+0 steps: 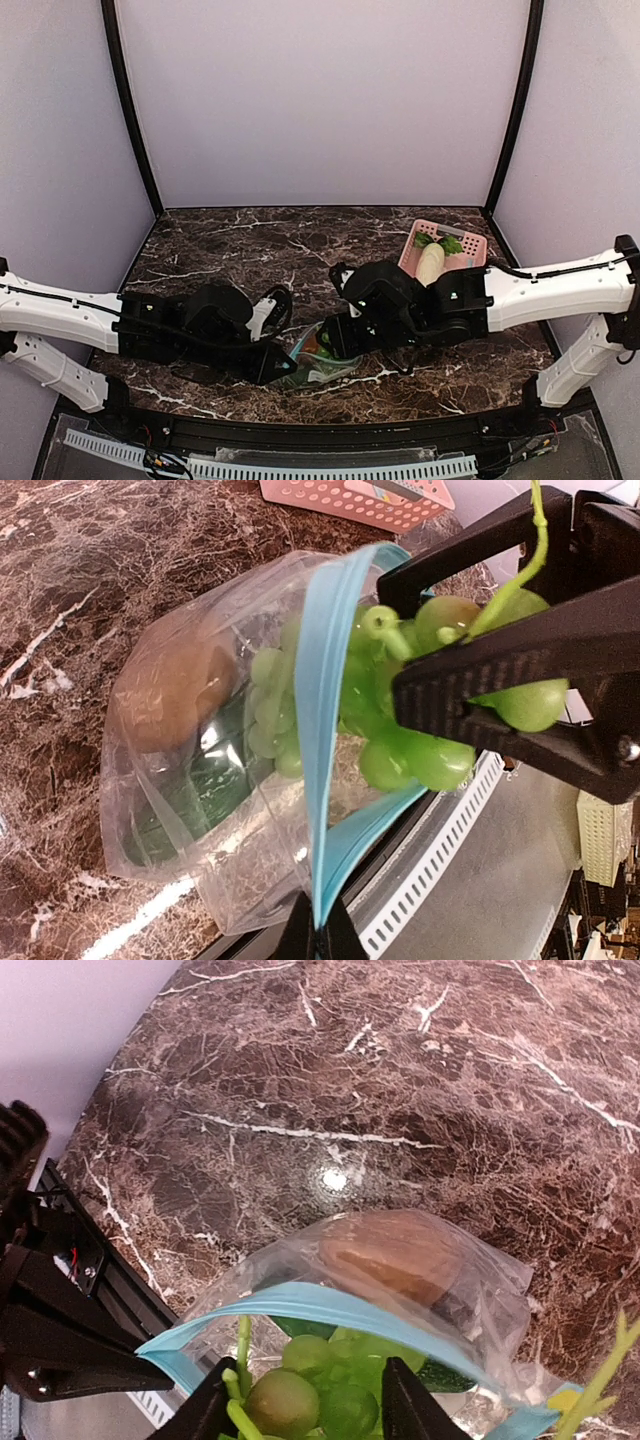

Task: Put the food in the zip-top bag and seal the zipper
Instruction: Place the fake fruit in the zipper food storage bag.

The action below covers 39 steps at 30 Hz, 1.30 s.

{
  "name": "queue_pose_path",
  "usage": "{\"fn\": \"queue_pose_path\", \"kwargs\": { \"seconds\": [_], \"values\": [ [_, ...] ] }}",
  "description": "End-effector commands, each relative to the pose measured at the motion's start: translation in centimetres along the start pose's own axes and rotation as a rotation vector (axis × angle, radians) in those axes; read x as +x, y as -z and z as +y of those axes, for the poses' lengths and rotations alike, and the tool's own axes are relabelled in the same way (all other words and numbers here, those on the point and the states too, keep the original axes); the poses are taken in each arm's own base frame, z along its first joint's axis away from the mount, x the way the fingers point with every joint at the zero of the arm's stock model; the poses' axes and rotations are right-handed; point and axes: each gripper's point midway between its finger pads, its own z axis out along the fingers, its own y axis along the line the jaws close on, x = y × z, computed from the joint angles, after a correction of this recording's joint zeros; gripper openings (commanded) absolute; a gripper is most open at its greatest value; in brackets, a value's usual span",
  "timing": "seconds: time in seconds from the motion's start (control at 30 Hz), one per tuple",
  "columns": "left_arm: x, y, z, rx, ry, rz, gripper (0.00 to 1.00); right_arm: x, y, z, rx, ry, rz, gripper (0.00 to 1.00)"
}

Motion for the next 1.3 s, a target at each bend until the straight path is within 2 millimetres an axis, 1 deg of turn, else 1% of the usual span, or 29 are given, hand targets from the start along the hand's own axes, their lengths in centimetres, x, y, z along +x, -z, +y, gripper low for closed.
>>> {"fn": "queue_pose_path", "kwargs": {
  "seconds": [0.0, 0.13, 0.23, 0.4, 0.5, 0.6, 0.67, 0.8, 0.87, 0.93, 0.97, 1.13, 1.27],
  "values": [
    [-0.4, 0.7, 0.2, 0.017, 0.019, -0.029, 0.01, -2.4, 3.4, 2.3, -0.094, -0.006, -0.061, 0.54],
    [-0.4, 0.7, 0.3, 0.017, 0.024, -0.029, 0.01, -2.5, 4.7, 2.2, -0.11, -0.014, -0.064, 0.63],
    [-0.4, 0.7, 0.3, 0.019, 0.025, -0.028, 0.01, -2.0, 4.7, 1.7, -0.095, -0.011, -0.053, 0.71],
    [-0.5, 0.6, 0.2, 0.024, 0.025, -0.029, 0.01, -1.2, 3.7, 1.1, -0.064, -0.005, -0.021, 0.81],
    [-0.6, 0.7, 0.2, 0.024, 0.025, -0.031, 0.01, -0.7, 2.7, 1.5, -0.064, 0.028, 0.01, 0.86],
    [-0.7, 0.8, 0.2, 0.026, 0.025, -0.034, 0.01, 0.3, 1.5, 1.3, -0.04, 0.068, 0.061, 0.93],
    [-0.6, 0.9, 0.2, 0.027, 0.026, -0.034, 0.01, 1.0, 1.1, 1.5, -0.061, 0.066, 0.099, 0.96],
    [-0.4, 0.9, 0.5, 0.023, 0.027, -0.031, 0.01, 1.4, 1.5, 2.4, -0.18, 0.013, 0.128, 0.99],
    [-0.3, 0.8, 0.8, 0.018, 0.032, -0.031, 0.01, 1.3, 2.1, 3.0, -0.298, -0.043, 0.133, 0.99],
    [-0.3, 0.8, 0.9, 0.019, 0.037, -0.033, 0.01, 0.6, 2.7, 3.6, -0.41, -0.11, 0.113, 0.99],
    [-0.4, 0.8, 0.8, 0.023, 0.039, -0.038, 0.01, 0.3, 2.9, 3.6, -0.439, -0.127, 0.106, 0.99],
    [-0.4, 0.7, 0.3, 0.054, 0.04, -0.025, 0.01, 0.3, 2.4, 3.6, -0.46, -0.177, 0.131, 0.99],
    [-0.4, 0.5, 0.1, 0.055, 0.035, -0.016, 0.01, -0.8, 2.3, 3.8, -0.509, -0.261, 0.097, 0.99]
  ]
}}
